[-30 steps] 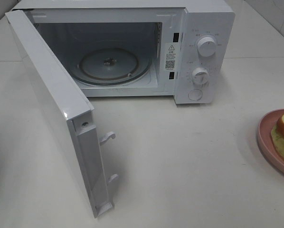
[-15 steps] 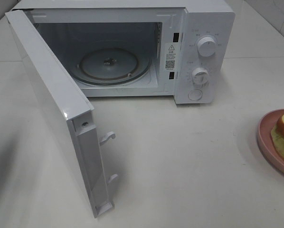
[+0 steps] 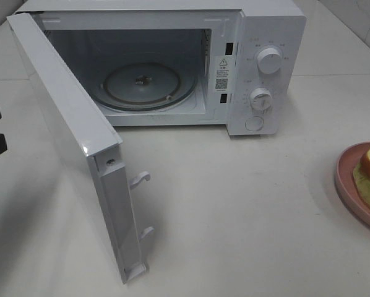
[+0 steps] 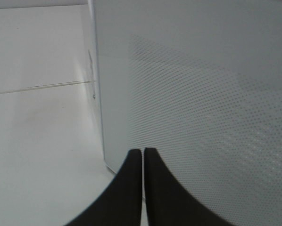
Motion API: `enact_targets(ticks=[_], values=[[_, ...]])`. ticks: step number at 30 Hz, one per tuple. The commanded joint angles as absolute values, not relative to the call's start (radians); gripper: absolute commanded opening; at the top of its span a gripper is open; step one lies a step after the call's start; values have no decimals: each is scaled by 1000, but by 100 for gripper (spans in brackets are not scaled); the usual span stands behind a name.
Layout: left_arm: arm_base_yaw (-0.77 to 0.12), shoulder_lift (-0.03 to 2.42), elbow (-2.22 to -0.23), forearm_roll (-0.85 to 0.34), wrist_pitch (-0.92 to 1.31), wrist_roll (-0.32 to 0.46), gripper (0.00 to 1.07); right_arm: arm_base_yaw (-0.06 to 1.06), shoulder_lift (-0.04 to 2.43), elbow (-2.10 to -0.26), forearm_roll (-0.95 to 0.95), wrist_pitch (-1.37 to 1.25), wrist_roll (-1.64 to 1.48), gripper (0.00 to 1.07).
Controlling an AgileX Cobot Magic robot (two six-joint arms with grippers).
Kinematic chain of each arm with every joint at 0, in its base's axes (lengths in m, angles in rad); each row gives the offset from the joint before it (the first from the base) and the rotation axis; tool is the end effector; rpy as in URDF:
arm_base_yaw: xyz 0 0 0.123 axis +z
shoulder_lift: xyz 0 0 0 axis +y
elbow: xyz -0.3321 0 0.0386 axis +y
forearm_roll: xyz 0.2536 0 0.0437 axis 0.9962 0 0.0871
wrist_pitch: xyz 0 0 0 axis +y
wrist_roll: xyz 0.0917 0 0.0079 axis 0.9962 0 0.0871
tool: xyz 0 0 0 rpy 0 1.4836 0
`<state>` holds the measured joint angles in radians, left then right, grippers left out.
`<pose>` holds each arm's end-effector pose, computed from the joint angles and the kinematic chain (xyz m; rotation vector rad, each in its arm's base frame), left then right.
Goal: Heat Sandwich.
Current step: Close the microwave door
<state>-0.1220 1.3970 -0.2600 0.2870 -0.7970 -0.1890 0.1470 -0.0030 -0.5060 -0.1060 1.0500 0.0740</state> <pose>0.2097 -0.0445 0.2206 0.2679 1.8272 -0.2631 -0.0479 -0.0156 0.2823 -0.0690 2.0190 0.0137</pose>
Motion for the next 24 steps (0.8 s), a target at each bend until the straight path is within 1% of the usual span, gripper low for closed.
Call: enact_targets(ticks=[1,2,5,6,8,10,13,14,16,20,23,24], values=[[-172,1423,-290,227,-816,-157,1,139,-29,-503,-109,1040,63,76],[-198,1440,-300,206,-819,-153,1,139,-29,-503,-109,1040,63,76],[-223,1451,-311,188,-813,-140,1,139,-29,-503,-109,1040,63,76],[-249,1463,-321,163,-812,-112,1,139,-29,-503,-109,1040,63,76],[-276,1476,-335,135,-811,-82,1,139,-29,-503,-109,1040,63,76],[-288,1484,-343,122,-810,-73,1,139,-29,-503,-109,1040,63,76],[-322,1516,-370,77,-808,-70,1,139,-29,-503,-109,1040,63,76],[-322,1516,-370,77,-808,-70,1,139,-29,-503,-109,1040,63,76],[-355,1538,-395,63,-808,-70,1,139,-29,-503,-109,1040,63,76],[-385,1560,-421,53,-804,-70,1,139,-29,-503,-109,1040,63,76],[-426,1590,-458,28,-785,-61,1,139,-29,-503,-109,1040,63,76],[-426,1590,-458,28,-785,-61,1,139,-29,-503,-109,1040,63,76]])
